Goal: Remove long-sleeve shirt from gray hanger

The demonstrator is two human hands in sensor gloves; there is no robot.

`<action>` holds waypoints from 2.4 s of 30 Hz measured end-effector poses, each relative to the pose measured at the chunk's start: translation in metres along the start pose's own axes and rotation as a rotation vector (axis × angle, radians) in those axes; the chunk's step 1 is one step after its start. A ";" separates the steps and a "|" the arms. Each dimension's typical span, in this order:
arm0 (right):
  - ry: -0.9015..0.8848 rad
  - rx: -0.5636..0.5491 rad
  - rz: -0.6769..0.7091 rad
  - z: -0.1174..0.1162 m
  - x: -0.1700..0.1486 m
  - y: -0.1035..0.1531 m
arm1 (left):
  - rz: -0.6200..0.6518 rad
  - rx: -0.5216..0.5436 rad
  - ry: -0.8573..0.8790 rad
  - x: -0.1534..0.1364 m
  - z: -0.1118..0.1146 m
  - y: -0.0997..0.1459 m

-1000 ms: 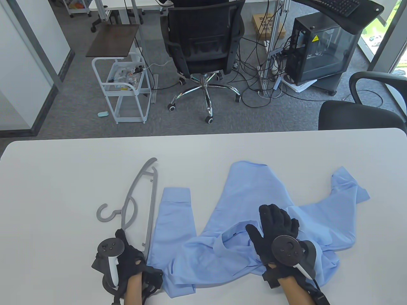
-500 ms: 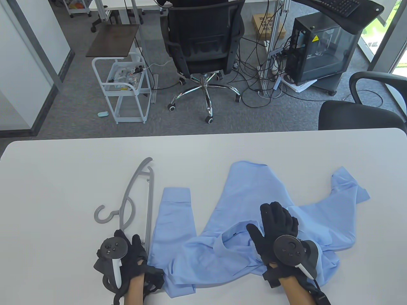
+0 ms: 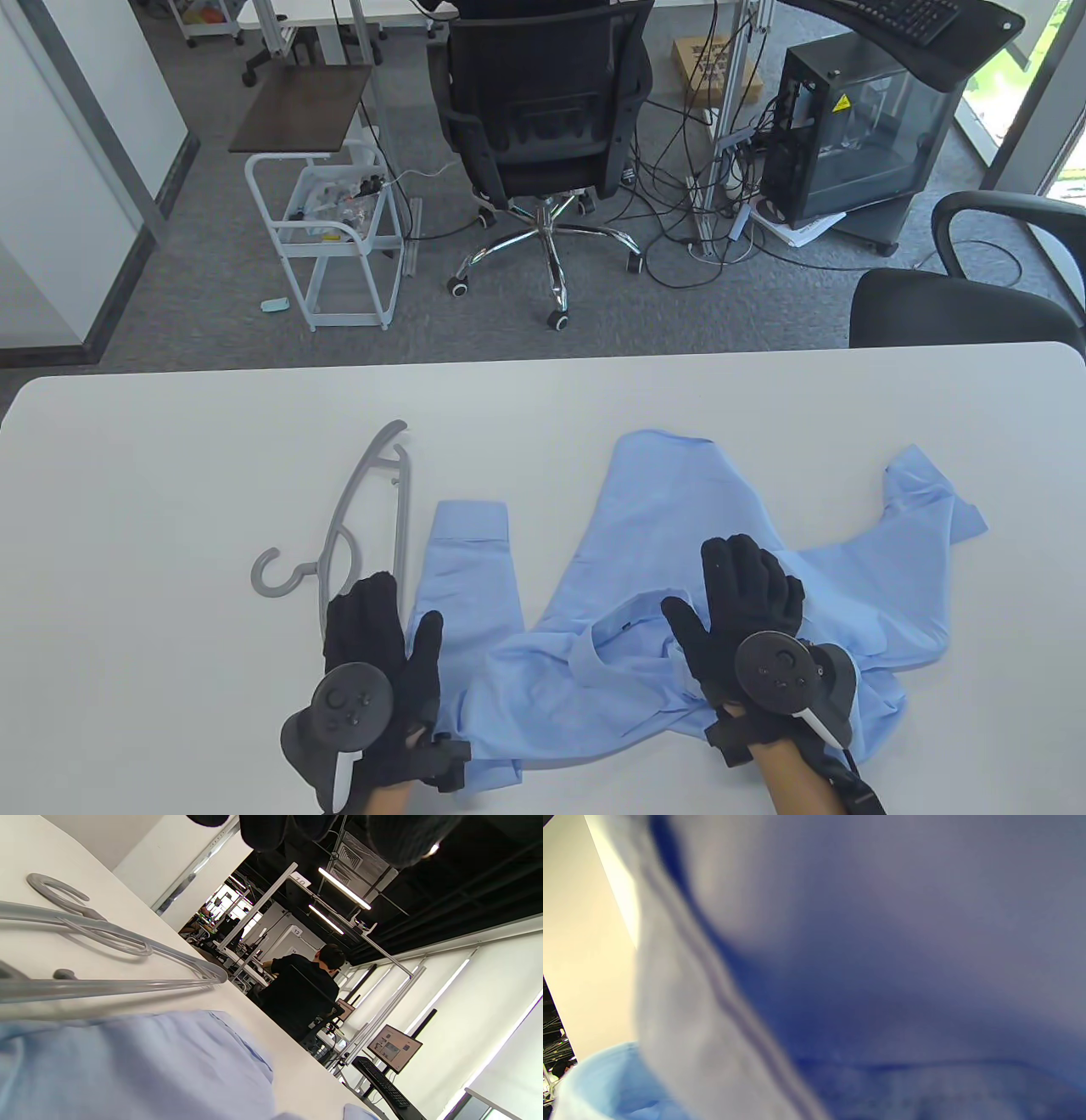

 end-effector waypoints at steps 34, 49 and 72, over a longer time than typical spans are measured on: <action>-0.054 0.067 0.044 -0.009 -0.002 0.001 | 0.215 -0.139 0.001 0.029 0.024 0.014; -0.051 0.122 0.038 -0.017 0.003 -0.005 | 0.206 -0.164 0.002 0.030 0.027 0.014; -0.121 0.086 0.129 0.000 0.010 0.014 | 0.197 -0.179 0.015 0.029 0.029 0.012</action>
Point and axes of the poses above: the tracker on the back of each hand, its own x axis roughly to the thumb side, its own y axis roughly from the fingertips to the wrist, z = x × y, the point moved 4 cm from there along -y, roughly from the wrist to the fingertips, and after that the axes turned 1 degree about y, right-handed, at the moved point
